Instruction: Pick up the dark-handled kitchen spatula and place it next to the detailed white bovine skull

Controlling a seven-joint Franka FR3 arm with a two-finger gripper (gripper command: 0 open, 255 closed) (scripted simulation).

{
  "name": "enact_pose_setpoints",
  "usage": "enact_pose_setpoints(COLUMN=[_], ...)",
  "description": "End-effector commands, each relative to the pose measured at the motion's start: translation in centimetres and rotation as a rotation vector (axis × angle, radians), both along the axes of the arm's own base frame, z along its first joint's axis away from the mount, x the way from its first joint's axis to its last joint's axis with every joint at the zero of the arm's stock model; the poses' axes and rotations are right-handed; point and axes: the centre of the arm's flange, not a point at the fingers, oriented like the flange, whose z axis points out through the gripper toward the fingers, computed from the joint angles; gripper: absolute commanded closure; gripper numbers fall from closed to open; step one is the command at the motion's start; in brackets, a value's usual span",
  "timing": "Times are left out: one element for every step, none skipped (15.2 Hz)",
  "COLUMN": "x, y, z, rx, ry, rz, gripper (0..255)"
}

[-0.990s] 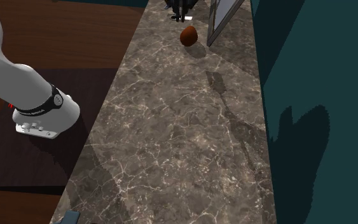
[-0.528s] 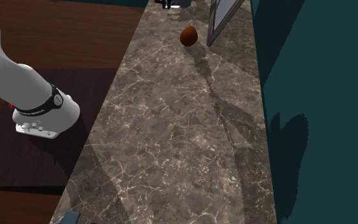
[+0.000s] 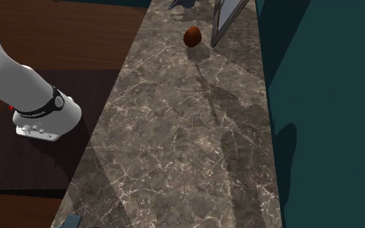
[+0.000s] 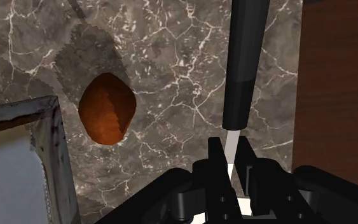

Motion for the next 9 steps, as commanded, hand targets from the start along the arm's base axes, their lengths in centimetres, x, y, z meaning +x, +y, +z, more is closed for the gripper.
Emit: enact_pose_setpoints(x=[-1.2, -1.6, -1.6, -1.6, -1.6, -1.6, -1.6, -1.6, -1.6], y=[2.2, 3.0, 3.0, 3.0, 3.0, 3.0, 3.0, 3.0, 3.0], z=[0.0, 0.0, -0.5, -1.0, -1.6, -2.1, -2.6, -3.1, -3.7], rx=[0.0, 0.0, 0.0, 0.0, 0.0, 0.0, 0.0, 0.0, 0.0], ry=[0.0, 0.0, 0.0, 0.0, 0.0, 0.0, 0.0, 0.0, 0.0], rz=[-0.001, -0.001, -0.001, -0.001, -0.001, -0.001, -0.001, -0.001, -0.001], gripper=[255, 255, 255, 255, 255, 255, 255, 255, 255])
